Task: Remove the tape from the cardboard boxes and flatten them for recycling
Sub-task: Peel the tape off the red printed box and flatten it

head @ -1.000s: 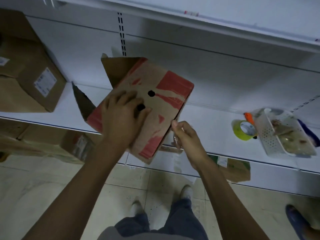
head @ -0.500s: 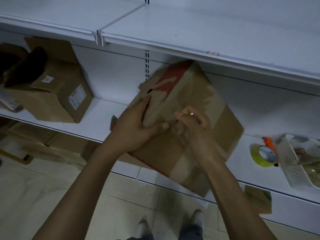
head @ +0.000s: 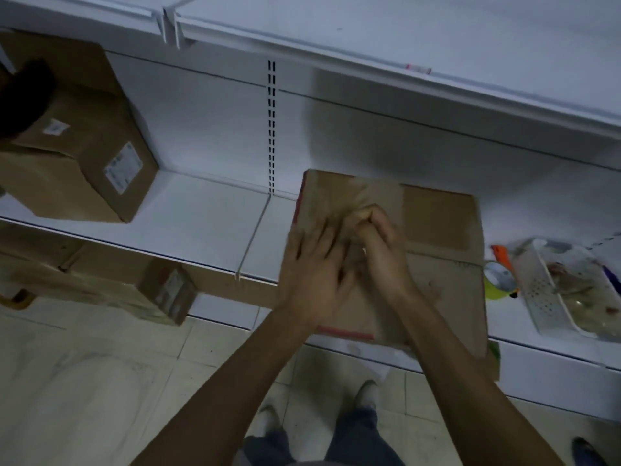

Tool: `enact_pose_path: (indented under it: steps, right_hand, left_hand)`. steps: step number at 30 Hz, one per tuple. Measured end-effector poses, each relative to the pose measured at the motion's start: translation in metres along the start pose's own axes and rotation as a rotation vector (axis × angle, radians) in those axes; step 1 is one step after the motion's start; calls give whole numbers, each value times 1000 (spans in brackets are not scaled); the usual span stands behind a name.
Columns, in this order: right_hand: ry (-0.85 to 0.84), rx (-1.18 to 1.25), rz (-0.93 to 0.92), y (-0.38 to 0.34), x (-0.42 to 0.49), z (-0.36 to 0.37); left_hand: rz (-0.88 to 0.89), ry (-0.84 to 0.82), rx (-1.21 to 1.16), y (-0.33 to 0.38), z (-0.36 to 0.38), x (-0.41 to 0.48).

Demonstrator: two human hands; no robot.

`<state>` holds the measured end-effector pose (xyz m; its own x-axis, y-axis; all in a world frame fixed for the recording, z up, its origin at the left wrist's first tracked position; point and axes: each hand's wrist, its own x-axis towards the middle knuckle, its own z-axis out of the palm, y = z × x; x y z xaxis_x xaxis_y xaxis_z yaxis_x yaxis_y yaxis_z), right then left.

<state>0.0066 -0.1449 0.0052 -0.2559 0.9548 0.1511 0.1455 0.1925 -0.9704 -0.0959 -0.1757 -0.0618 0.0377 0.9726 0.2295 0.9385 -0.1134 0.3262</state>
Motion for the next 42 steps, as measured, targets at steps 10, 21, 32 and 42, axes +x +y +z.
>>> enact_pose_path:
  steps: [10,21,32,42]
  right_hand:
    - [494,-554,392,54,-31,-127]
    - [-35,-1033,302,104,2,-27]
    - [941,406,645,106,17,-162]
    - [84,-357,373,148,6,-181]
  left_hand:
    - [-141,-301,72,-16,56,19]
    - [-115,-162,177,-4,66,-28]
    - [-146,-136,141,-3,63,-15]
    - [-595,-178,-71,134,101,56]
